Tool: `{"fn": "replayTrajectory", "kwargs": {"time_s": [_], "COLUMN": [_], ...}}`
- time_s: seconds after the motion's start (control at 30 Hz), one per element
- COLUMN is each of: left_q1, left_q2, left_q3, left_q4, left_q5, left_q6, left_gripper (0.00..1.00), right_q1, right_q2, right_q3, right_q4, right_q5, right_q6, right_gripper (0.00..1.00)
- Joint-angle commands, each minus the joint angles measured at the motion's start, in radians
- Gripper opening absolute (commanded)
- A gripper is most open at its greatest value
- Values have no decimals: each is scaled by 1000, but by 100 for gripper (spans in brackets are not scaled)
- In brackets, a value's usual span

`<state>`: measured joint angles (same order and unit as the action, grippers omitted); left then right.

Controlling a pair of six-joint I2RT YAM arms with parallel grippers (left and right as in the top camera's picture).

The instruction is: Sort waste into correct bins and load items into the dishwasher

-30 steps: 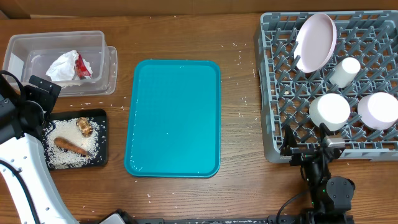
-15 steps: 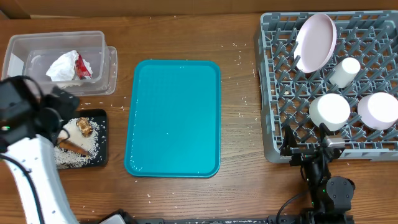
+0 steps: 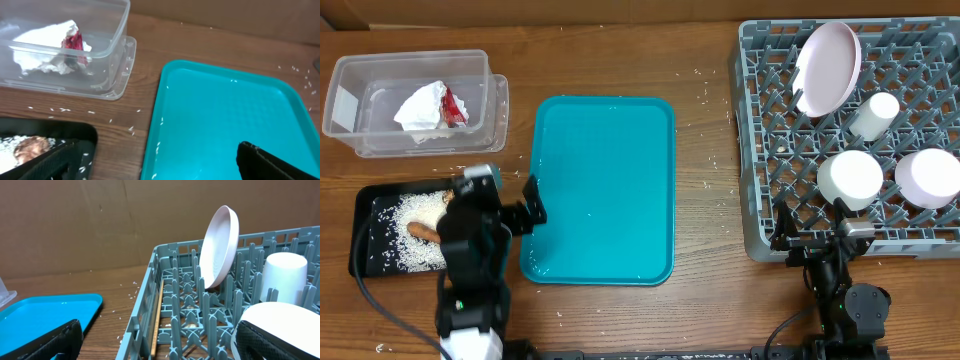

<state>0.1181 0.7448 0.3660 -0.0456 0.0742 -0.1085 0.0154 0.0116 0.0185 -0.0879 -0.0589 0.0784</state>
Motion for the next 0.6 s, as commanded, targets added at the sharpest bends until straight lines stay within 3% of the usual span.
{"fn": "replayTrajectory", "kwargs": {"time_s": [0.0, 0.4, 0.57], "left_q1": [-3, -24, -113], "left_q2": [-148, -503, -634], "left_q3": [-142, -331, -361], "left_q4": [92, 129, 55], "left_q5": [-3, -5, -29], "left_q6": [87, 89, 226], "left_gripper": [100, 100, 100], "right_q1": [7, 7, 7], "right_q2": [-9, -9, -9], "right_q3": [-10, -10, -10], "right_q4": [7, 7, 7], "right_q5": [13, 13, 13], "right_q6": [-1, -1, -1], "right_gripper": [100, 100, 100]}}
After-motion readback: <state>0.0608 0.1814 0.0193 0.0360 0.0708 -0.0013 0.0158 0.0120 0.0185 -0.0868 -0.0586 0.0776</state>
